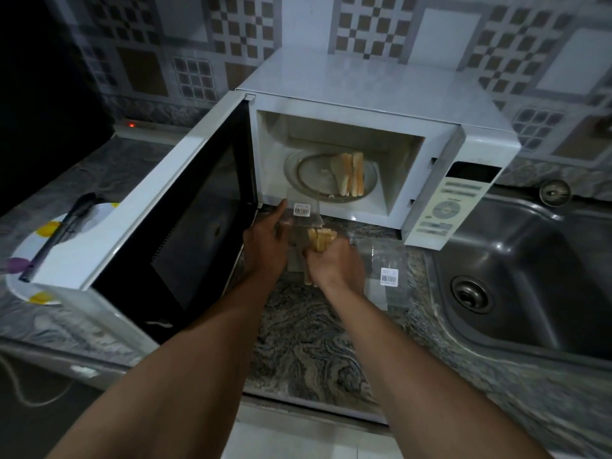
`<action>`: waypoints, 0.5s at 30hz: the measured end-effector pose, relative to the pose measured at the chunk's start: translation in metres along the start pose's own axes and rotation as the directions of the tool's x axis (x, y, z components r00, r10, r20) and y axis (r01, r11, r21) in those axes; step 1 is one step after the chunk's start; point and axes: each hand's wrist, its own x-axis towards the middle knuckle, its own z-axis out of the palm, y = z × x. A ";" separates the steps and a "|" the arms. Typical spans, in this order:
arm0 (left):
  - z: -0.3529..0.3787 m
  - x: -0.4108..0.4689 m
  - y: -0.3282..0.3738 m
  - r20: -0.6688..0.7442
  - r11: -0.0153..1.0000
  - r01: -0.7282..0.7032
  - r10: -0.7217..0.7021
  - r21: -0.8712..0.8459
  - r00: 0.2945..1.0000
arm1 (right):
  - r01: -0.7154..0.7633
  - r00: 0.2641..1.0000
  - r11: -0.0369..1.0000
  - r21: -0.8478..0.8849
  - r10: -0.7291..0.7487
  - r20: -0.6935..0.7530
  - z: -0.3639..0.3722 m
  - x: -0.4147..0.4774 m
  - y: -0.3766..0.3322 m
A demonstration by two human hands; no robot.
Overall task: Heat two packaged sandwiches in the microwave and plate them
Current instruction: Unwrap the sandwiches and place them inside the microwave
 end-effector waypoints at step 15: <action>-0.009 -0.010 -0.001 0.010 0.998 -0.029 0.029 0.059 1.000 | -0.020 0.998 1.000 -0.018 0.019 -0.062 -0.042 0.000 0.000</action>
